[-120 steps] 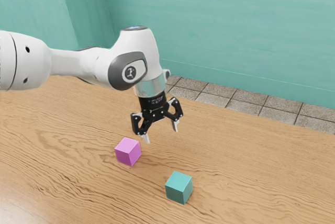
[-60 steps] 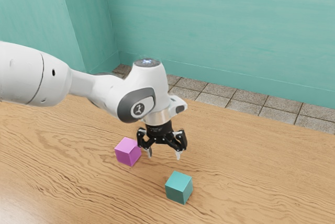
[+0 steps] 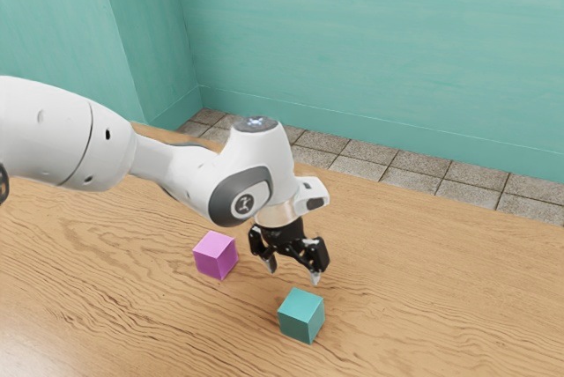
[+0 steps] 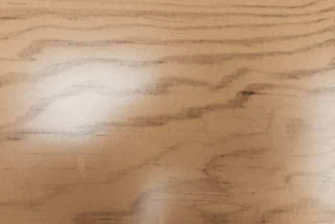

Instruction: Pick up the blue block with one arm, and put the blue block on the pink block with one arm

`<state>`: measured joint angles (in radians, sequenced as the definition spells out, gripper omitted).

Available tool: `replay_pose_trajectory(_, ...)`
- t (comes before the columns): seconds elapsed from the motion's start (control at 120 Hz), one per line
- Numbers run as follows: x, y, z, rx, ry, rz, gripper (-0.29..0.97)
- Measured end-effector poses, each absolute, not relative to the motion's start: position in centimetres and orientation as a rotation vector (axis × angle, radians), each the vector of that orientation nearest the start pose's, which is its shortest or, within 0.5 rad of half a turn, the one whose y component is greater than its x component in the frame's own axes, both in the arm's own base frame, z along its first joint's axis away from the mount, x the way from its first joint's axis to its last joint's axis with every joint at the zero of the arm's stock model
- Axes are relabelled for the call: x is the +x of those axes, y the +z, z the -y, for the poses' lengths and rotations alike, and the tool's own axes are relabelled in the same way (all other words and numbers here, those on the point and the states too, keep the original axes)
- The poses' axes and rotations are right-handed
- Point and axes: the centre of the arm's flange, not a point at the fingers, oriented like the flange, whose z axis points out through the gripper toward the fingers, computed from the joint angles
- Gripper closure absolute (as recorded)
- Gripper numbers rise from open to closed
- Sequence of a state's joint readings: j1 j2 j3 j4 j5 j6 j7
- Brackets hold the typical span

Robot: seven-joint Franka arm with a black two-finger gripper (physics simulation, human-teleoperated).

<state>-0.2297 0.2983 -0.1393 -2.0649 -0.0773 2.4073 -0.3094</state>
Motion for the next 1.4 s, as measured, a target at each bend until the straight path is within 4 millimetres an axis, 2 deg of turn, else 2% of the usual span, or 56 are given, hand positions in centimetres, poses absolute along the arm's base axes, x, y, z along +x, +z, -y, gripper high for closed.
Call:
replay_pose_trajectory(0.033, 54.9, 30.1, 21.7, -3.254, -0.036, -0.014, 0.0)
replay_pose_trajectory(0.108, 52.2, 30.9, 21.9, -3.253, -0.034, -0.045, 0.0)
replay_pose_trajectory(0.2, 51.3, 31.1, 21.9, -3.262, -0.032, -0.047, 0.0)
replay_pose_trajectory(0.3, 51.1, 30.7, 22.0, -3.27, -0.023, -0.046, 0.0)
replay_pose_trajectory(0.433, 51.0, 28.9, 22.4, -3.274, 0.002, -0.057, 0.0)
replay_pose_trajectory(0.867, 50.8, 28.2, 23.9, -3.289, -0.023, -0.099, 0.0)
replay_pose_trajectory(1.15, 50.7, 26.1, 24.0, -3.283, 0.022, -0.086, 0.0)
replay_pose_trajectory(1.4, 50.6, 25.4, 24.0, -3.282, 0.034, -0.08, 0.0)
